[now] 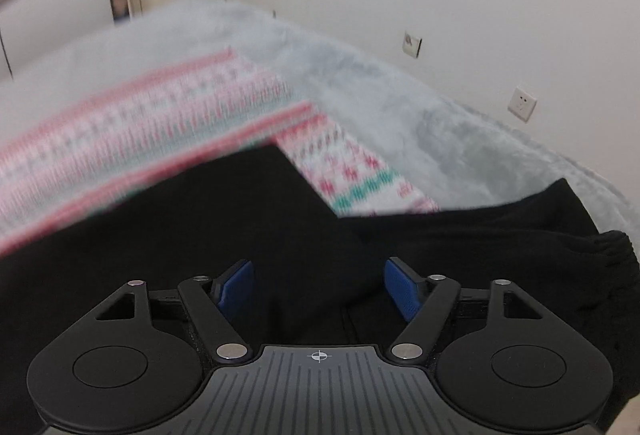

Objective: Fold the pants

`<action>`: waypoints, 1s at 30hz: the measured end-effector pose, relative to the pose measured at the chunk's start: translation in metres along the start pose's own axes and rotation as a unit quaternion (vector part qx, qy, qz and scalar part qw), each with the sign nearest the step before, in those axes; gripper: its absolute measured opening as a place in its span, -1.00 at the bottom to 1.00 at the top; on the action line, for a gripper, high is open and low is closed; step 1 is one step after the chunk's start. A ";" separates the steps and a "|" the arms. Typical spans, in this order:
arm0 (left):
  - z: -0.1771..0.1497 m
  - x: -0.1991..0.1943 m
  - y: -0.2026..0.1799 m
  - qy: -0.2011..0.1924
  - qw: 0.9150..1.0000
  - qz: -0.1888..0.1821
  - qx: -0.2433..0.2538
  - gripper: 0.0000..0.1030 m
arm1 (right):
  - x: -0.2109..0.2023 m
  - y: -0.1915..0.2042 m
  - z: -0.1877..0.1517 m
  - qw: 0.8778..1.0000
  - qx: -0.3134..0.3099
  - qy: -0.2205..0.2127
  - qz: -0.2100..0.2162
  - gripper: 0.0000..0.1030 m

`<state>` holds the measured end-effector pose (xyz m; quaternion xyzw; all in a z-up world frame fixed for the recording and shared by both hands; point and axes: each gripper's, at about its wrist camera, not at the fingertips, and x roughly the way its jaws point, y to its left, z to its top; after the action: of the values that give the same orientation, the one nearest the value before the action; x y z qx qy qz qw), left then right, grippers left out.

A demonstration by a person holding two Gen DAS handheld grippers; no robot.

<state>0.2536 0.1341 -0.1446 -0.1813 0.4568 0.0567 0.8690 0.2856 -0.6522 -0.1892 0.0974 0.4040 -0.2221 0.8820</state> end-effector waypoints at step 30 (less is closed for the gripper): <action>0.006 -0.007 0.038 0.001 1.000 -0.028 -0.012 0.35 | -0.087 0.325 -0.049 0.904 -0.272 -0.083 0.319 -0.29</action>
<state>0.2444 0.1722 -0.1461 -0.2046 0.4517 0.0378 0.8675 0.3559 -0.3213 -0.1577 -0.0416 0.3209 0.1828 0.9284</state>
